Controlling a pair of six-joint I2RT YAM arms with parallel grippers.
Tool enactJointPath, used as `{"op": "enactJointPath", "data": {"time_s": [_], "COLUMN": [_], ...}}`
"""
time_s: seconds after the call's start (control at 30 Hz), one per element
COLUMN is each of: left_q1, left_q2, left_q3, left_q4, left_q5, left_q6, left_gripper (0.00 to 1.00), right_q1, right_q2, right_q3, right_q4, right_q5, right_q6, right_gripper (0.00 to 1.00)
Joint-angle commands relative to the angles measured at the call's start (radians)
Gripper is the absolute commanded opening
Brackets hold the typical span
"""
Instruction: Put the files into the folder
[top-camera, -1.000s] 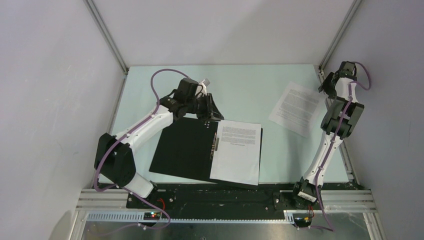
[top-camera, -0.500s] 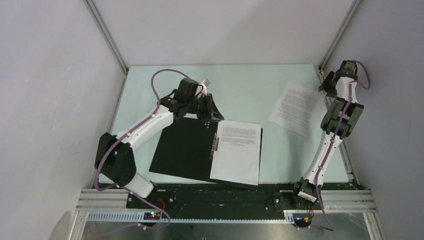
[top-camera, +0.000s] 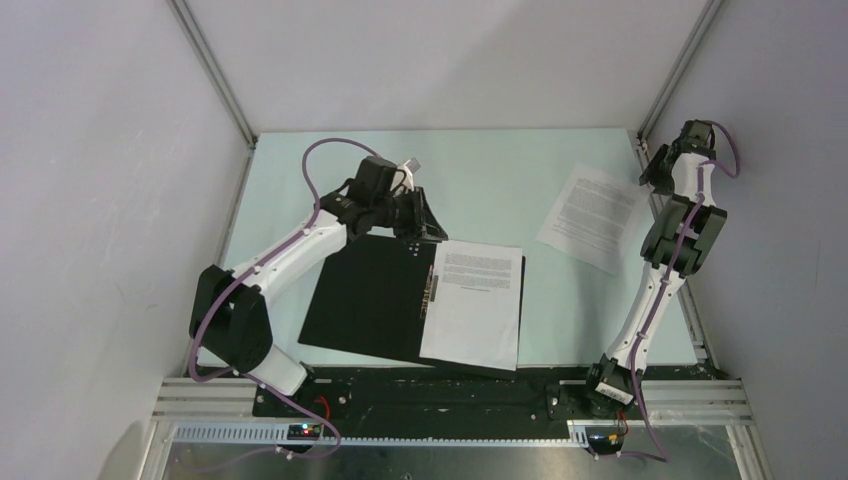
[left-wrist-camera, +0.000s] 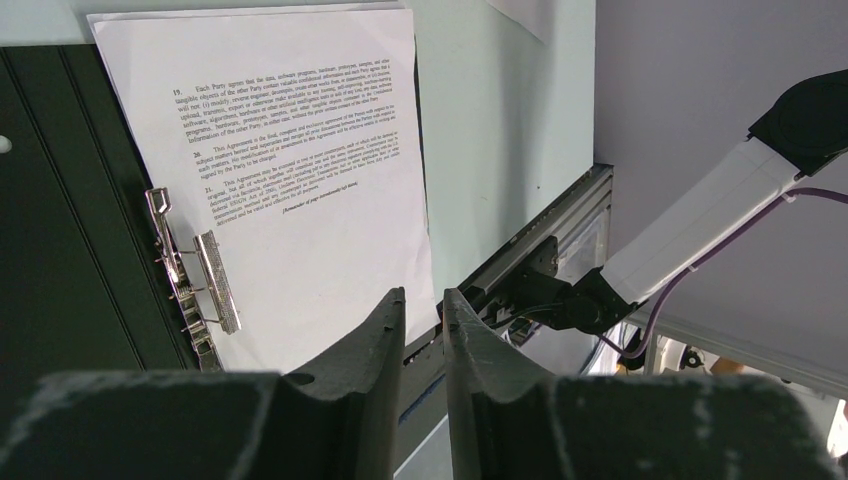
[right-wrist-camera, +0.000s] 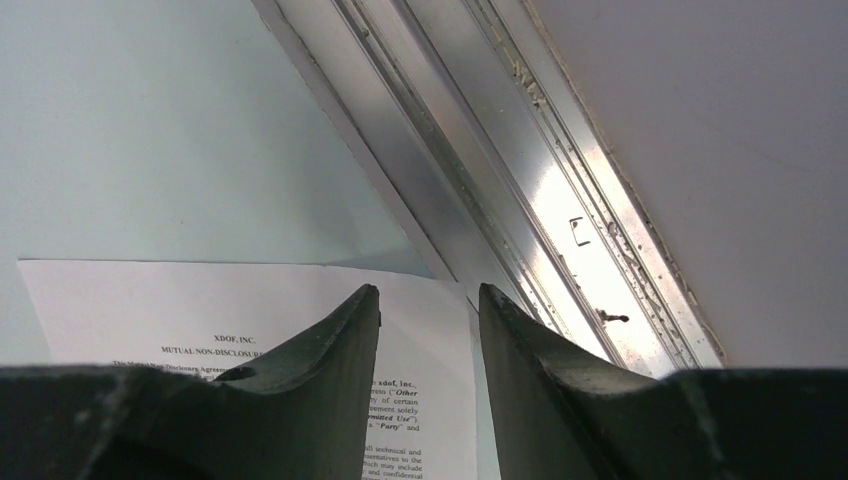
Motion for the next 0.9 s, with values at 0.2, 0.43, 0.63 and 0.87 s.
{"op": "enactJointPath", "data": {"time_s": [0.2, 0.43, 0.63, 0.87], "left_q1": [0.015, 0.025, 0.032, 0.038], "left_q2": [-0.018, -0.024, -0.021, -0.018], "left_q3": [0.029, 0.021, 0.013, 0.005], "left_q4": [0.013, 0.014, 0.015, 0.017], "left_q5": [0.029, 0.030, 0.038, 0.044], "left_q6": [0.033, 0.040, 0.043, 0.044], "left_gripper": [0.25, 0.25, 0.25, 0.25], "right_q1": [-0.036, 0.005, 0.014, 0.028], "right_q2": [-0.001, -0.015, -0.014, -0.022], "right_q3": [-0.017, -0.048, -0.049, -0.042], "right_q4": [0.054, 0.076, 0.080, 0.061], "right_q5": [0.161, 0.226, 0.208, 0.116], "right_q6": [-0.049, -0.095, -0.112, -0.103], "right_gripper": [0.46, 0.48, 0.50, 0.66]}}
